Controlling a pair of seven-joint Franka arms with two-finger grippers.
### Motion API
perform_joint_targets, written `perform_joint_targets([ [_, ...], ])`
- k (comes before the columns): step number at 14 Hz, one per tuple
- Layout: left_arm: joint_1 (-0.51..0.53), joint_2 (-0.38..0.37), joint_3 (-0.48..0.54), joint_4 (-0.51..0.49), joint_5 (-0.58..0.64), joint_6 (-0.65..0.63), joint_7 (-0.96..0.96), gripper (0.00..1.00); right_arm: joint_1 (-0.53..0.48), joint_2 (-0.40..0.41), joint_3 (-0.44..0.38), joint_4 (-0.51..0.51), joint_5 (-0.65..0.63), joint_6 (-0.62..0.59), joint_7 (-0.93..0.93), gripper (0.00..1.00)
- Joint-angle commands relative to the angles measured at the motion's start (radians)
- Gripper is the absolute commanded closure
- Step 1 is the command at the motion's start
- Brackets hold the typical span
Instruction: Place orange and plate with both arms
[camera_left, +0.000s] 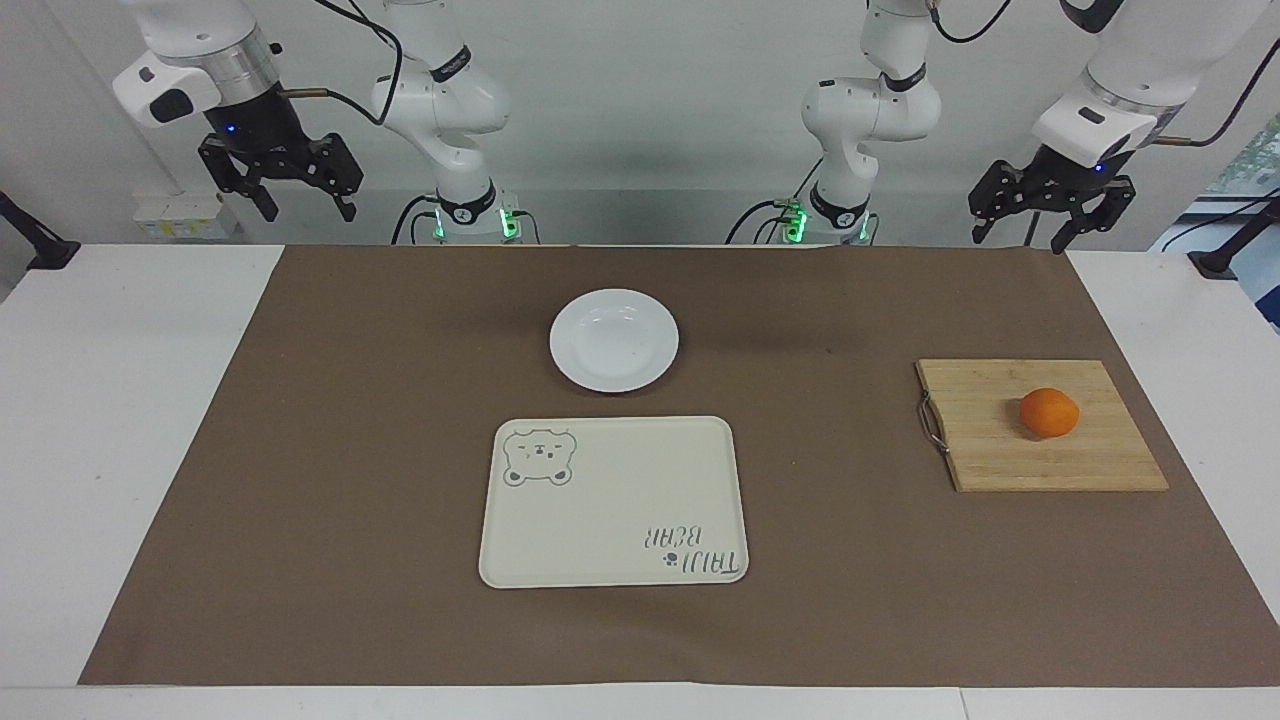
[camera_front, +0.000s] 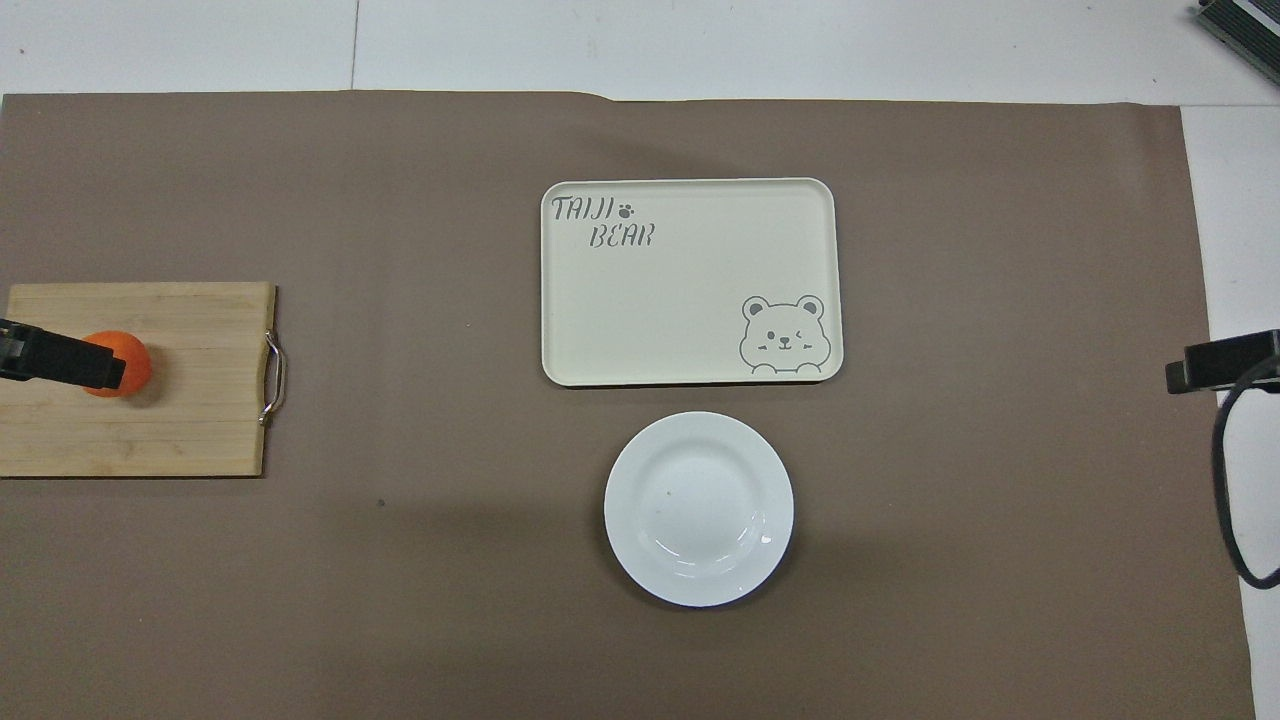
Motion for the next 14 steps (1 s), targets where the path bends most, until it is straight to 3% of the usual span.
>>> perform_joint_targets([
  [1, -0.014, -0.009, 0.009, -0.008, -0.003, -0.008, 0.004, 0.00, -0.012, -0.015, 0.006, -0.012, 0.020, -0.011, 0.011, 0.00],
  [11, -0.009, 0.010, 0.012, 0.014, 0.000, -0.059, 0.009, 0.00, -0.012, -0.015, 0.006, -0.012, 0.020, -0.011, 0.011, 0.00],
  [14, -0.006, 0.056, 0.017, 0.083, -0.003, -0.062, 0.009, 0.00, -0.012, -0.015, 0.006, -0.012, 0.020, -0.011, 0.011, 0.00],
])
